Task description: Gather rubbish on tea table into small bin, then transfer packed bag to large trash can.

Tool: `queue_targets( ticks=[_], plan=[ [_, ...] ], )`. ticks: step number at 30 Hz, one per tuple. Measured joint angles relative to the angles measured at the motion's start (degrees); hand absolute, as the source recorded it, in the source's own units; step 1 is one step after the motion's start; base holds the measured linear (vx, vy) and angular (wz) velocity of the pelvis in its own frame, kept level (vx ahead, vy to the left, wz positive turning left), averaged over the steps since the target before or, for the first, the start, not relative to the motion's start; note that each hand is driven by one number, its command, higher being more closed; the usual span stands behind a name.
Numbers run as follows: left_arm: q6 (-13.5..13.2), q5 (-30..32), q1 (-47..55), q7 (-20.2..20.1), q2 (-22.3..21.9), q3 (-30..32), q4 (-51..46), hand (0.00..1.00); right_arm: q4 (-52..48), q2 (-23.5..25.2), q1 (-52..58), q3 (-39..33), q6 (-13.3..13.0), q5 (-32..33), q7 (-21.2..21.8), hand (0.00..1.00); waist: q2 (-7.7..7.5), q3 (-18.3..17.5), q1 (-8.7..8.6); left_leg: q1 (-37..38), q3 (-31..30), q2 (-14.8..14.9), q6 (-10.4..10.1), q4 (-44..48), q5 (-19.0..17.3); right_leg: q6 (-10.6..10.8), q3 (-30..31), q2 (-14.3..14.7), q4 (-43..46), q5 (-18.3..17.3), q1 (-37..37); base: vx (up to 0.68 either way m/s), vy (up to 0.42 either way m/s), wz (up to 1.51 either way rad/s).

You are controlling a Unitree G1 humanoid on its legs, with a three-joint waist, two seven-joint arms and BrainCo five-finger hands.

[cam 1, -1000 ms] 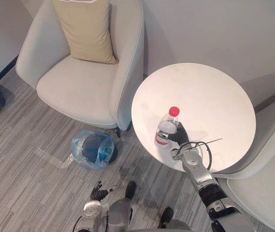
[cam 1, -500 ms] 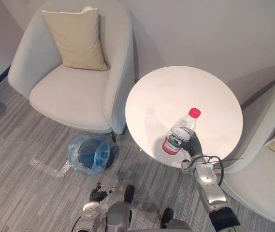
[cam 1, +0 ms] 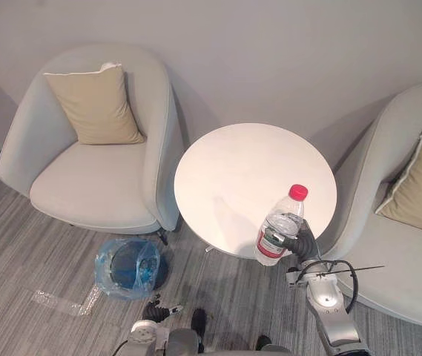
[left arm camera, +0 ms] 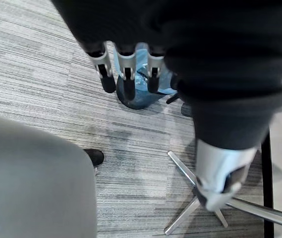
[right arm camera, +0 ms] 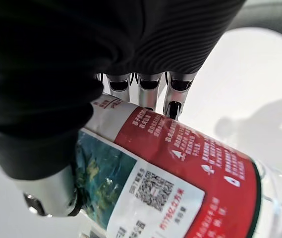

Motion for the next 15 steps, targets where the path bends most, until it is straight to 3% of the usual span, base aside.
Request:
queue_targets(
  ticks=[2, 3, 4, 5, 6, 7, 8, 9, 11, 12, 13, 15],
  plan=[
    [-0.8, -0.04, -0.03, -0.35, -0.32, -0.17, -1.67, 0.0, 0.04, -1.17, -3.19, 0.12, 0.11, -1.06, -0.06, 1.0, 2.01, 0.83, 0.22, -5.95, 0.0, 1.5, -0.75, 5.99, 0.5, -2.03, 0.17, 1.39, 5.23, -1.21, -5.27, -0.25, -0.03, 0.16],
    [-0.89, 0.02, -0.07, -0.48, -0.3, -0.33, -1.77, 0.0, 0.05, -1.38, -3.72, 0.11, 0.17, -1.37, -0.12, 1.0, 2.23, 0.93, 0.23, -6.51, -0.26, 1.68, -1.95, 5.92, 1.34, -2.57, -0.03, 1.63, 5.74, -1.53, -5.87, -0.28, -0.04, 0.26],
    [-0.82, 0.19, -0.09, -0.94, -0.11, -1.15, -1.86, 0.0, 0.06, -1.79, -4.23, 0.04, 0.15, -2.06, -0.4, 1.0, 1.99, 0.81, -0.09, -5.98, -1.27, 1.23, -4.75, 1.6, 4.78, -3.43, -0.95, 0.83, 5.44, -1.24, -6.81, -0.26, -0.03, 0.31],
    [-0.73, 0.32, -0.32, -1.15, -0.21, -1.38, -1.62, 0.0, 0.13, -1.81, -4.34, -0.26, 0.15, -2.07, -0.67, 1.0, 1.39, 1.1, -0.17, -5.64, 0.36, 1.88, -3.53, 1.87, 4.05, -3.9, -2.5, 0.11, 5.11, -0.15, -7.36, -0.28, -0.03, 0.37],
    [-0.46, 1.23, -0.83, -1.45, -0.22, -1.41, -1.2, 0.0, 0.14, -1.74, -3.77, -1.26, 0.26, -2.06, -0.97, 1.0, 0.87, 0.95, -0.37, -6.39, 6.1, 1.87, 1.12, 13.0, -3.35, -3.61, -3.36, -1.42, 5.59, 0.98, -8.18, -0.2, -0.023, 0.27],
    [-0.4, 1.68, -0.73, -1.48, -0.13, -1.93, -0.94, 0.0, 0.05, -1.65, -3.36, -1.65, 0.28, -2.06, -1.05, 1.0, 0.6, 0.63, -0.66, -5.93, 8.61, 2.1, 1.59, 16.48, -5.39, -3.54, -3.66, -2.08, 5.47, 1.45, -8.52, -0.16, -0.019, 0.32],
    [-0.08, 2.57, -0.74, -1.77, -0.25, -2.43, -0.06, 0.0, -0.14, -1.56, -2.71, -2.5, 0.25, -2.06, -1.49, 1.0, 0.52, 0.52, -1.96, -3.23, 12.57, 3.27, 0.03, 19.07, -8.37, -3.27, -4.5, -2.87, 4.61, 2.68, -8.16, -0.11, 0.033, 0.48],
    [0.27, 3.41, -0.78, -2.09, -0.52, -3.01, 0.5, 0.0, -0.13, -1.31, -2.17, -3.57, 0.34, -2.08, -1.96, 1.0, 0.91, 0.21, -3.38, -0.21, 15.26, 4.87, -1.77, 16.86, -9.91, -2.85, -5.93, -2.97, 3.74, 4.07, -8.53, -0.13, 0.113, 0.75],
    [0.73, 4.15, -1.39, -2.32, -1.12, -5.17, 1.61, 0.0, 0.05, -1.18, -1.83, -7.17, 1.52, -2.21, -3.34, 1.0, 2.26, -0.59, -5.41, 3.07, 16.11, 5.35, -2.6, 3.96, -10.46, -1.88, -9.34, -2.43, 3.0, 6.25, -10.95, -0.13, 0.191, 0.94],
    [0.8, 4.37, -1.42, -2.35, -1.09, -5.41, 1.62, 0.0, 0.18, -0.64, -1.79, -7.69, 1.84, -2.21, -3.51, 1.0, 1.9, -0.51, -5.61, 3.3, 15.94, 5.09, -2.51, 2.23, -10.37, -1.75, -9.93, -2.3, 2.66, 6.74, -11.04, -0.14, 0.148, 0.8],
    [0.89, 4.58, -1.31, -2.38, -0.39, -6.45, 1.29, 0.0, 0.55, 1.39, -1.35, -8.59, 2.46, -2.37, -4.09, 1.0, -0.01, -0.55, -5.43, 3.53, 15.41, 3.64, -2.06, -0.69, -7.77, -1.66, -10.55, -3.05, 1.6, 8.09, -11.11, -0.12, 0.08, 0.43],
    [0.77, 4.54, -1.3, -2.25, 0.13, -6.71, 1.29, 0.0, 0.67, 2.97, -1.09, -7.28, 2.5, -3.58, -4.08, 1.0, -1.03, -0.68, -4.49, 4.67, 15.31, 2.62, -1.44, -1.09, -7.19, -1.44, -10.35, -3.72, 0.63, 9.09, -9.75, -0.12, 0.094, 0.12]
  ],
)
